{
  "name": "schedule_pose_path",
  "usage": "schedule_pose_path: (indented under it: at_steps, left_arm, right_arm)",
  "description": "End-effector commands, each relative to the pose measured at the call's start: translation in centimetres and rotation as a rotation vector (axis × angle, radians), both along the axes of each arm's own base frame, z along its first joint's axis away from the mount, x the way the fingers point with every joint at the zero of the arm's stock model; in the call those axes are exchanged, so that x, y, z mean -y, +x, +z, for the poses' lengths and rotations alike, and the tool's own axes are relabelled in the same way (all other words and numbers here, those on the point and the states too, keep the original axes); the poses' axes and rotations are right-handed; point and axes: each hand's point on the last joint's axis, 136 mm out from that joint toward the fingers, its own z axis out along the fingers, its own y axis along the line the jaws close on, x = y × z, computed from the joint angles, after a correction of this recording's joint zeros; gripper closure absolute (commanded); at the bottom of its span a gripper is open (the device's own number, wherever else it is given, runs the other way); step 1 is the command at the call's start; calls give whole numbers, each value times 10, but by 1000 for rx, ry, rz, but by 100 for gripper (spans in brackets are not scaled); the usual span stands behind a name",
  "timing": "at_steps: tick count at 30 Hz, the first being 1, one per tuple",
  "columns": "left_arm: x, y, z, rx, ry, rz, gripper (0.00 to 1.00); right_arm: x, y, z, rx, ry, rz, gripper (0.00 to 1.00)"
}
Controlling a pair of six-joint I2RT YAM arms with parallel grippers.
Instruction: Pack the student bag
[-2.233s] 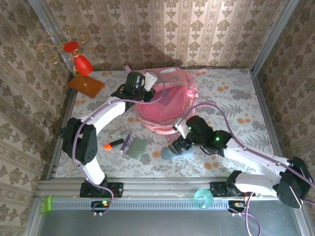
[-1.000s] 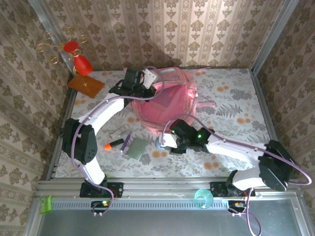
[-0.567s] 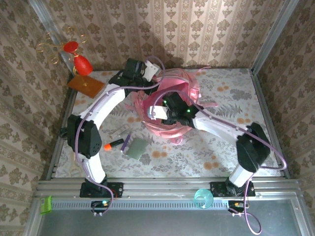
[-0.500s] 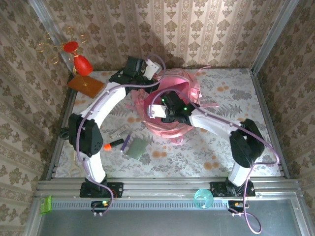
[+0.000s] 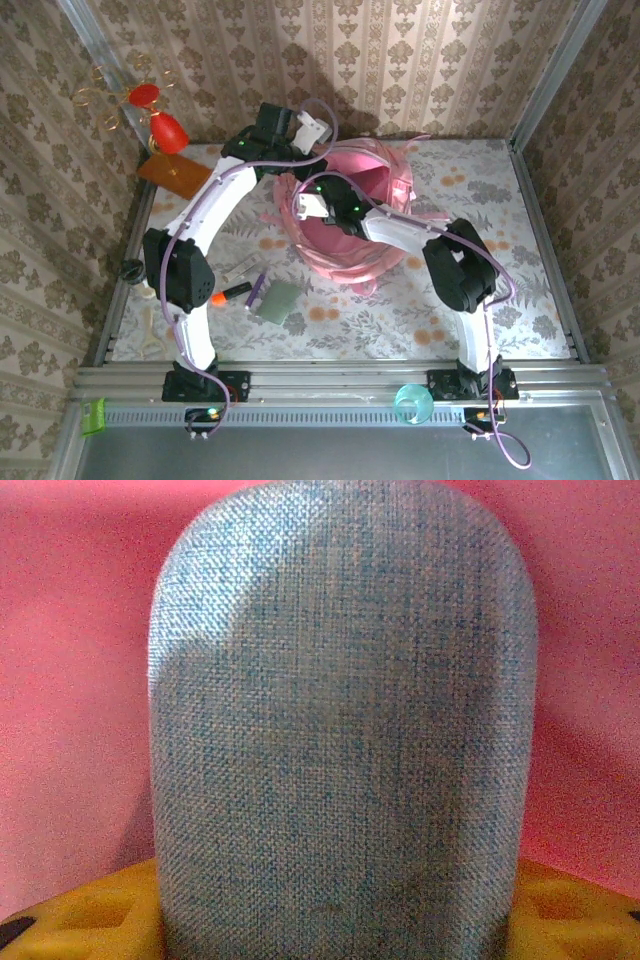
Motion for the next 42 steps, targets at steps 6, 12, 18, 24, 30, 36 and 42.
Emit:
schedule_pose_path:
  at_steps: [6, 12, 18, 24, 30, 36, 42]
  left_arm:
    - [13, -3, 76, 179, -150, -69, 100]
    - [6, 4, 69, 179, -123, -13, 100]
    - [1, 14, 56, 163, -116, 48, 100]
    - [1, 21, 35, 127, -113, 72, 100]
    - [1, 22, 27, 104, -98, 66, 100]
    - [-2, 19, 27, 99, -93, 73, 100]
    - [-4, 17, 27, 96, -88, 80, 100]
  right_arm:
    - [13, 34, 26, 210, -27, -130, 21]
    - [16, 20, 37, 219, 31, -145, 0]
    - [10, -29, 48, 144, 157, -132, 3]
    - [-5, -127, 47, -128, 408, -59, 6]
    - [-65, -221, 44, -514, 762, 42, 8]
    - [-137, -240, 33, -760, 1031, -83, 15]
    - [-172, -232, -3, -770, 952, -104, 18]
